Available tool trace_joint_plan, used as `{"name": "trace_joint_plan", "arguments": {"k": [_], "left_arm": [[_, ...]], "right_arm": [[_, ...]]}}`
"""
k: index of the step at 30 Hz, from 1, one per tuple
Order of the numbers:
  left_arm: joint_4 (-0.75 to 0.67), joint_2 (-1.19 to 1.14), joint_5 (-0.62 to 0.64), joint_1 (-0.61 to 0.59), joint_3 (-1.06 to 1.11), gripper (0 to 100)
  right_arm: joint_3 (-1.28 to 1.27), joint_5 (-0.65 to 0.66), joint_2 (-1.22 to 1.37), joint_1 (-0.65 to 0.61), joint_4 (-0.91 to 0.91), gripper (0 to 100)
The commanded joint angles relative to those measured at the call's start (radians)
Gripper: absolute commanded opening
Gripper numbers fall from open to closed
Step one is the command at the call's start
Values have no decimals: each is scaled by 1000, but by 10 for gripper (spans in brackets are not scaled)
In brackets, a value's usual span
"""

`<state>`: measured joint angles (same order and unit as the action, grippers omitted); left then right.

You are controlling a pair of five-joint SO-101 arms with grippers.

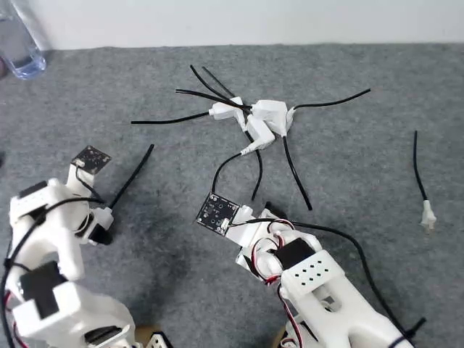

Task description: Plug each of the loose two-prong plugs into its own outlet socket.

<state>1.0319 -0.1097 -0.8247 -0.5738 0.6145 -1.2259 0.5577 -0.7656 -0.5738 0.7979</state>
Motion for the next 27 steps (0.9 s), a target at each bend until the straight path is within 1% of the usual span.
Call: {"name": "trace_joint_plan", "arguments": {"k": [1, 4, 9, 20, 23, 27], "left_arm": [[43, -80, 11, 2, -96, 155], [83, -118, 11, 15, -136, 107], [97, -129, 11, 17, -173, 14], [101, -101, 11, 17, -182, 13], [173, -11, 11, 21, -182, 13], [281, 141, 11, 60, -174, 13]], "right_arm": [[6, 11, -8, 5, -15, 339], [6, 11, -8, 5, -15, 339], [6, 11, -8, 5, -15, 339], [6, 11, -8, 7, -16, 339], [6, 11, -8, 7, -16, 339], [6, 11, -8, 7, -16, 339]]}}
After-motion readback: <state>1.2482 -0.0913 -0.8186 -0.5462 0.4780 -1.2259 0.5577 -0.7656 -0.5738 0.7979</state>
